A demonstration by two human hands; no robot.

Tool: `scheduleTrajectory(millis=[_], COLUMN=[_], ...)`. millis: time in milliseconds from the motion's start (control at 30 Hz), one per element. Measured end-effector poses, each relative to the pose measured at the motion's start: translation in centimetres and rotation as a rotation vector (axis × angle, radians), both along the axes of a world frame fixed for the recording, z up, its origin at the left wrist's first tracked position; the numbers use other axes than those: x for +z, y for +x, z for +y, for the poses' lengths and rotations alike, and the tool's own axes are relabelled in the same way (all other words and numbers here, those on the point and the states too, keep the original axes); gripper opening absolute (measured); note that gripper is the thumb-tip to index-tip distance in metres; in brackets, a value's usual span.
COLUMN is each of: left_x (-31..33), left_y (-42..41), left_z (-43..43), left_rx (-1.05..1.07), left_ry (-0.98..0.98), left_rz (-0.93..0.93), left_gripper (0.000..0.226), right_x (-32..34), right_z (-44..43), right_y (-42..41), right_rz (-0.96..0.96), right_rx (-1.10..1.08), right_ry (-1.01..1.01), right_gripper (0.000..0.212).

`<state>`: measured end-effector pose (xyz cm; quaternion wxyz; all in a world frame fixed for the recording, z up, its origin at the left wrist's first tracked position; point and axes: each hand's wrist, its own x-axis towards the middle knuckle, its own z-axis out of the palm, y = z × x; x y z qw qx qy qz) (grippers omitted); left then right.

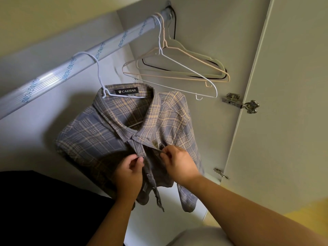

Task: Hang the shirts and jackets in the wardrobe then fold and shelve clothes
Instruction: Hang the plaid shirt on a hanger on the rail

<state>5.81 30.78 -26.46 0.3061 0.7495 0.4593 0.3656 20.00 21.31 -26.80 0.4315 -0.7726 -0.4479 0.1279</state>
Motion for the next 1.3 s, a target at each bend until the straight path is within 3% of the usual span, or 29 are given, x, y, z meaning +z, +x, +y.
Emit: scheduleTrajectory(millis=[100,200,267,567,867,1300], left_x=[0.4,0.6,0.4,1.4,2.8,3.7], left_y=[0.1,0.1,0.1,-0.2,0.0,0.6], left_z=[-0.6,-0.8,-0.7,-0.6,-0.5,-1.0], left_rx=[-0.061,-0.175,-0.228,-0.274,-0.365,-0.349], left_ry=[0.075,0.344,0.438,0.387,0.347,0.435], left_rz=[-0.084,0.024,0.086,0.167,0.176,0.182], left_gripper=[0.016,0.007,0.016,0.022,0.018,0.015], right_x=[0.0,0.0,0.0,0.4,1.4,2.1], right_z=[0.1,0.3,0.3,0.4,0.0,-0.4], right_y=[-0.2,-0.3,-0.2,-0.1,-0.4,-0.8], right_rz=[-0.022,0.011,0.052,0.394,0.437,0.708], right_rx=[0.009,0.002,-0.014,-0.056,0.042,0.051], right_ry=[-0.002,-0.016,-0.028,0.000,0.007,0.095], right_gripper=[0.018,0.014,0.013,0.018,0.030,0.026])
